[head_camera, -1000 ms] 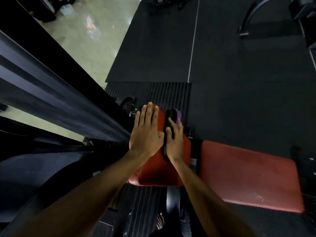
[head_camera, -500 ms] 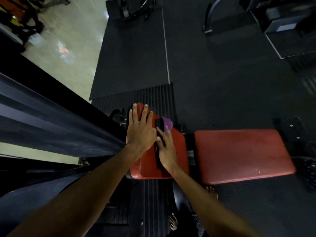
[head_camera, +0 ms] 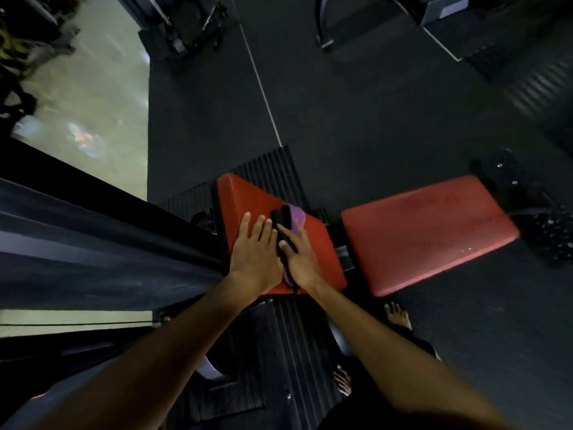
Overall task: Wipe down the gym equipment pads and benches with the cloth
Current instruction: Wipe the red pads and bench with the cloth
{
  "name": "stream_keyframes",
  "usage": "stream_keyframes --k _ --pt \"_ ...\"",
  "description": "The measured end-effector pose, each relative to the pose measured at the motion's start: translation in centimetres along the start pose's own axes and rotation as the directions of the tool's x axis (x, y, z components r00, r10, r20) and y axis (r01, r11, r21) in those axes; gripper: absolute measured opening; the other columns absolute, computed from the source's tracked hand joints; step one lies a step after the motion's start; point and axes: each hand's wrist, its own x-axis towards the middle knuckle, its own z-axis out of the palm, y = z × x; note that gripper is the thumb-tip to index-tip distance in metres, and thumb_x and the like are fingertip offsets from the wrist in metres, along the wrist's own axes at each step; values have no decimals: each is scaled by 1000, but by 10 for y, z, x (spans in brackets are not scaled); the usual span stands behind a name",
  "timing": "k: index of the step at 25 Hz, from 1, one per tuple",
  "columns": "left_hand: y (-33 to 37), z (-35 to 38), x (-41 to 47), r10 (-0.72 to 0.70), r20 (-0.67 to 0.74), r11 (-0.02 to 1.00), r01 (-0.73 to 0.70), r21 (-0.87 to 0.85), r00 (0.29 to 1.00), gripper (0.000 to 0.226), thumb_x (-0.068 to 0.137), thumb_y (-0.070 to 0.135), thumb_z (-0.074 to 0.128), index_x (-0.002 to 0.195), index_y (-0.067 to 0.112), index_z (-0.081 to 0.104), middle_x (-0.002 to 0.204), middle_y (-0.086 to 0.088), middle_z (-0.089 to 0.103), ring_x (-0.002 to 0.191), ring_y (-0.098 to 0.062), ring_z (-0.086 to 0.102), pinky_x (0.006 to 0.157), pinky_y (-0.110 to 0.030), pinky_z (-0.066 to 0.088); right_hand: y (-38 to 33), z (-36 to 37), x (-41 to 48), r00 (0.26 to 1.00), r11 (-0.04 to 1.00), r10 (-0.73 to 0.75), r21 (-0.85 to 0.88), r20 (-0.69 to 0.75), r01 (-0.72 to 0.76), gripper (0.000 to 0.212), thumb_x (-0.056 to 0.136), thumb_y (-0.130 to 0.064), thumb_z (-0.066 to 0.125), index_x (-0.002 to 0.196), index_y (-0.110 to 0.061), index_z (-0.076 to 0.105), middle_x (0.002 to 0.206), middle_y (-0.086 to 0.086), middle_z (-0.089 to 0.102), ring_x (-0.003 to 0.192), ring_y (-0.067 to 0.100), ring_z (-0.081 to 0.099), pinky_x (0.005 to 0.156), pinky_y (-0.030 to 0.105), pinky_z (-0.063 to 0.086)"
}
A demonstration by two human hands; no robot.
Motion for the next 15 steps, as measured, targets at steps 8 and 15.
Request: stream_keyframes --k 8,15 --pt "5 9 1 -17 3 994 17 106 1000 69 104 48 12 161 10 8 169 -13 2 156 -32 -6 119 -63 -13 62 -4 -9 971 985 164 -32 -175 -172 35 104 -21 53 137 -31 62 159 10 32 148 26 33 120 29 26" --pt "7 11 3 -16 -8 997 17 81 1000 71 104 52 11 162 10 11 170 -12 5 156 -31 -4 120 -63 -13 16 17 -39 977 1000 6 -3 -213 -7 33 105 -26 51 134 -33 64 155 -13 33 138 2 34 113 21 24"
